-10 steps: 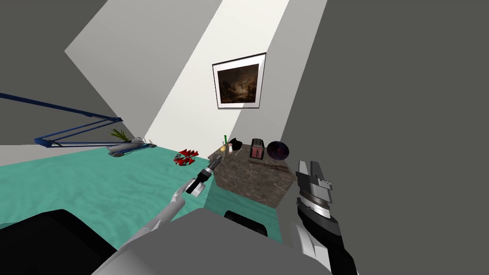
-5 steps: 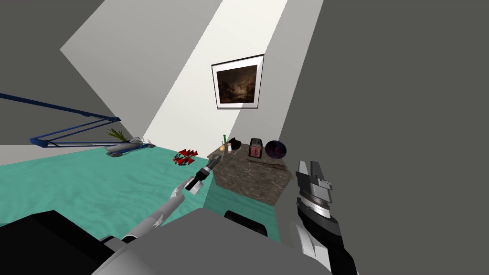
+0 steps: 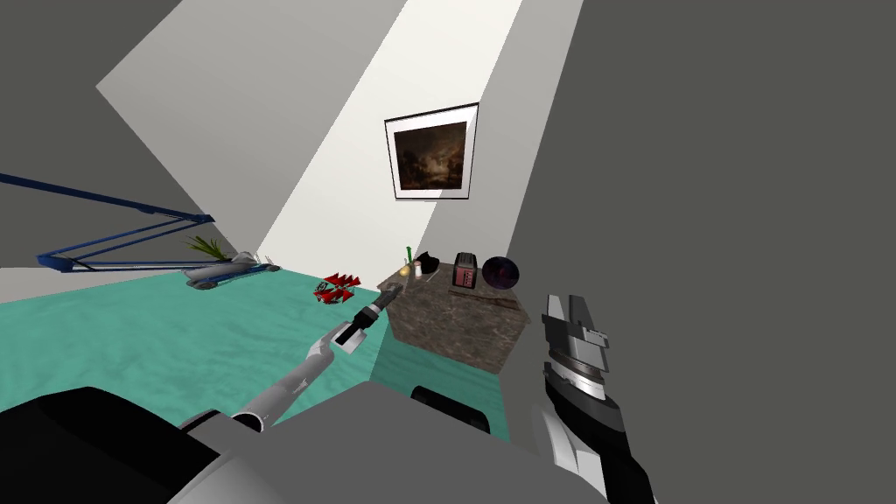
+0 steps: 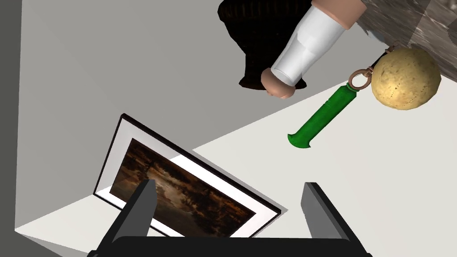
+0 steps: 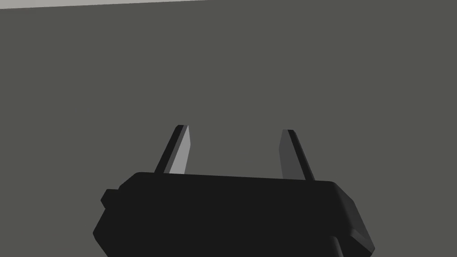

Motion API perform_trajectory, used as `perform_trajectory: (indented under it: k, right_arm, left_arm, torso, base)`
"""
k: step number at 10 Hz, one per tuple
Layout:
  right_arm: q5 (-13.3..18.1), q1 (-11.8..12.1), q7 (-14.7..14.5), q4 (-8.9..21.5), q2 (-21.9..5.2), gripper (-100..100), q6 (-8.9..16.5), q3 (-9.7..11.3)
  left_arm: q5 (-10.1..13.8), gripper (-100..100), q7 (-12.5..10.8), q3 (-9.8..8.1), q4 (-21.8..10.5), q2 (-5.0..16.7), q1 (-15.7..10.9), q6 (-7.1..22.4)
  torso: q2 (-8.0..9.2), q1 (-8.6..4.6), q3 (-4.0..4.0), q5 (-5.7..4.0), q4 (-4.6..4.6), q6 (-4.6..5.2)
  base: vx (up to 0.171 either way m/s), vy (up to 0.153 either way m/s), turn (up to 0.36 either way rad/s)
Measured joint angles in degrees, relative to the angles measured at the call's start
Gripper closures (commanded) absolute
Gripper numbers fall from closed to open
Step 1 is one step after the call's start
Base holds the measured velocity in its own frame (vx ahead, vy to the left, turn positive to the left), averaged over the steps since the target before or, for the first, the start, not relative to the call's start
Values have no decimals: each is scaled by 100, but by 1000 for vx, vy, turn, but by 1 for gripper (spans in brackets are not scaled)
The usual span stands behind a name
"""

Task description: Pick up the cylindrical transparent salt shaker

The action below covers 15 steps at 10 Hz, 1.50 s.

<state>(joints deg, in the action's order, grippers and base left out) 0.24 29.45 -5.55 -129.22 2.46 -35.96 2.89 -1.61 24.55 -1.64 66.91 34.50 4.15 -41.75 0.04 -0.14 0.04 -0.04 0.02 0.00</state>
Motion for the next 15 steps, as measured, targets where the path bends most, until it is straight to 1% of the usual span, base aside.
perform_trajectory:
  k: [1,2,3,4,5,6,7,9,10,12,14,15]
  right_arm:
    - [0,0,0,0,0,0,0,0]
    - [0,0,0,0,0,0,0,0]
    - [0,0,0,0,0,0,0,0]
    - [0,0,0,0,0,0,0,0]
    - [0,0,0,0,0,0,0,0]
    - [0,1,0,0,0,0,0,0]
    - [0,0,0,0,0,0,0,0]
    - [0,0,0,0,0,0,0,0]
    - [0,0,0,0,0,0,0,0]
    - [0,0,0,0,0,0,0,0]
    - [0,1,0,0,0,0,0,0]
    - [0,1,0,0,0,0,0,0]
  left_arm:
    - [-8,-100,84,4,-238,43,-88,-25]
    - [-5,-100,182,-1,-460,154,-181,-54]
    - [-7,-100,249,-1,-690,188,-232,-81]
    - [-9,-100,313,9,-971,264,-361,-102]
    - [-2,-100,405,-4,-1122,359,-404,-81]
    - [-3,-100,476,-4,-1348,382,-452,-106]
    - [4,-100,554,-17,-1406,435,-460,-53]
    - [9,-100,588,-13,-1664,509,-530,-88]
    - [5,-100,633,-1,-1878,556,-635,-125]
    - [21,-100,709,-14,-2057,663,-660,-110]
    - [20,-100,801,2,-2432,734,-802,-158]
    - [29,-100,838,-8,-2449,764,-788,-105]
  torso:
    - [-1,-4,0,0,0,2]
    - [0,-11,0,-2,0,1]
    - [-3,-8,-2,-1,-1,0]
    - [-9,-9,-5,-2,-2,2]
    - [-13,-13,-8,-3,-3,3]
    - [-12,-7,-7,-1,-3,-1]
    - [-11,-7,-6,-2,-2,1]
    - [-8,6,-5,1,-2,0]
    - [-13,4,-7,1,-2,2]
    - [-16,-1,-9,0,-3,2]
    - [-21,-6,-12,-1,-4,2]
    - [-20,-3,-12,-1,-4,0]
  base:
    - [-20,-71,-64]
    - [-4,-59,-22]
    - [11,-61,-48]
    - [22,-74,-119]
    - [17,-51,-26]
    - [12,-52,-48]
    - [11,-41,-35]
    - [13,-21,-30]
    - [22,-30,-48]
    - [29,-40,-58]
    - [41,-47,-57]
    - [21,-13,6]
